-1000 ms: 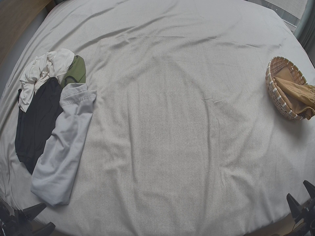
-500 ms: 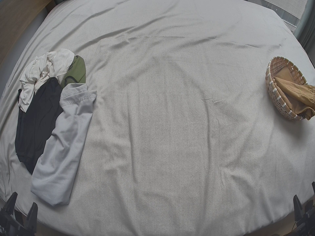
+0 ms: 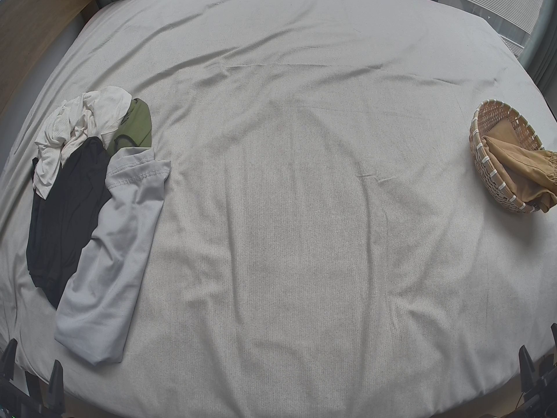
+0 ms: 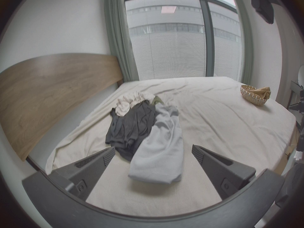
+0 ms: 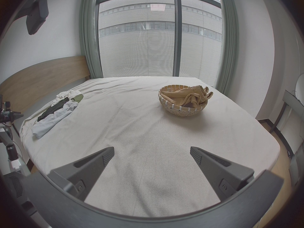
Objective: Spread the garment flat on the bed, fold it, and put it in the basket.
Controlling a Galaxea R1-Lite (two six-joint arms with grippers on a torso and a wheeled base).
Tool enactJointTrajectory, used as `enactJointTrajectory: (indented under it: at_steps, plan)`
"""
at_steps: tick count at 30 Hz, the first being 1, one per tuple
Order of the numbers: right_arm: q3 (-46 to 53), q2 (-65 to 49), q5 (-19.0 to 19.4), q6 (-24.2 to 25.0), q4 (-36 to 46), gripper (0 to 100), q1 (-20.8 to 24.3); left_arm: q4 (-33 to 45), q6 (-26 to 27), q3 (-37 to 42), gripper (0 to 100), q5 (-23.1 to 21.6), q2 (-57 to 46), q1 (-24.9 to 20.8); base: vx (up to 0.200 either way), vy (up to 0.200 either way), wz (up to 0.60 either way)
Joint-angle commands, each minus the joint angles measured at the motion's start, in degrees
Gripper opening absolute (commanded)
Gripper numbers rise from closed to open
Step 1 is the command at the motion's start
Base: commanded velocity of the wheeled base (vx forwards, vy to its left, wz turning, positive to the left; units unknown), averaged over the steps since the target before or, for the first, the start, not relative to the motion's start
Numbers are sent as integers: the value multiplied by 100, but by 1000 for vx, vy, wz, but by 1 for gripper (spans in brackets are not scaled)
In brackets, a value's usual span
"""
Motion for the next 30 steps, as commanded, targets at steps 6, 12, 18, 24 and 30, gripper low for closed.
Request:
enactJointTrajectory:
  at_steps: [6,12,18,24,30]
  plan:
    - [101,-63,-5,-39,9,100,6,101,-591,86,100,98,14,-99,0,0,0]
    - [101,-63,-5,-39,9,100,-2,-22,-161,104,100,80,-83,-11,0,0,0]
    - [101,-55,-5,-22,9,100,-11,172,-662,104,100,-69,-101,-64,0,0,0]
    - [101,-63,-5,-48,1,100,-11,286,-486,104,100,-315,-109,-29,0,0,0]
    - [101,-63,-5,-22,1,100,6,286,-503,104,100,-315,-118,-20,0,0,0]
